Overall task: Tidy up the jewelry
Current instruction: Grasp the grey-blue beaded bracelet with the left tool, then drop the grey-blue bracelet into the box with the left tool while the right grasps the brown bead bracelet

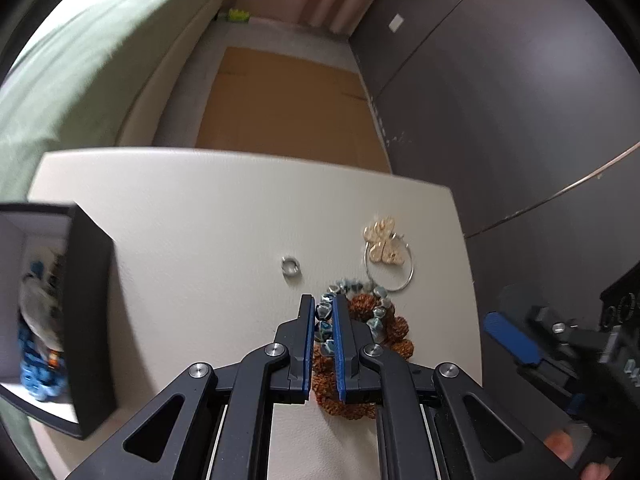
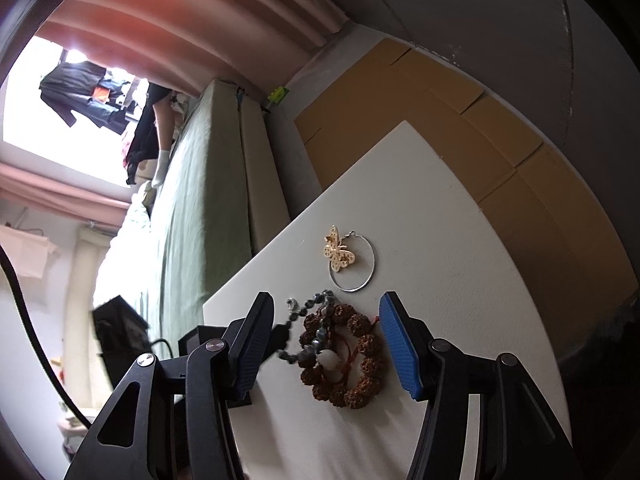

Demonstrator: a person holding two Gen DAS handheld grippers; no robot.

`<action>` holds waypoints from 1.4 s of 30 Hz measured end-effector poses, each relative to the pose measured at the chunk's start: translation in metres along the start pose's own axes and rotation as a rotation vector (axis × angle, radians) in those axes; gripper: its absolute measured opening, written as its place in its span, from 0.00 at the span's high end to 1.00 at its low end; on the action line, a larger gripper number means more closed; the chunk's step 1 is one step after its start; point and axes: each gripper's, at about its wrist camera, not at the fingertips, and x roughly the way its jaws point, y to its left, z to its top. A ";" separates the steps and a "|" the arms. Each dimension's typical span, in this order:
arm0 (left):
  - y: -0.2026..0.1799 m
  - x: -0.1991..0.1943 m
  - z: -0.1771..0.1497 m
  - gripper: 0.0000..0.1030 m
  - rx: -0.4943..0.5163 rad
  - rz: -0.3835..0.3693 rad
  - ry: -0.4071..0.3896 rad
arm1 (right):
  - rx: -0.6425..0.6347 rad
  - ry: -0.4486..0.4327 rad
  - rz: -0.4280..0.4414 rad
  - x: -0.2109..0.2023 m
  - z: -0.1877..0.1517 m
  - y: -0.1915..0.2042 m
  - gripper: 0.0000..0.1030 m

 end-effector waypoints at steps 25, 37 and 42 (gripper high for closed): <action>0.046 -0.135 0.015 0.92 0.061 0.107 -0.199 | -0.333 0.173 -0.383 0.066 -0.030 0.023 0.80; 0.097 -0.139 0.006 0.92 0.011 0.152 -0.189 | -0.320 0.048 -0.106 0.009 -0.039 0.060 0.81; 0.110 -0.123 0.006 0.92 -0.022 0.128 -0.169 | -0.347 -0.001 -0.036 -0.001 -0.051 0.080 0.81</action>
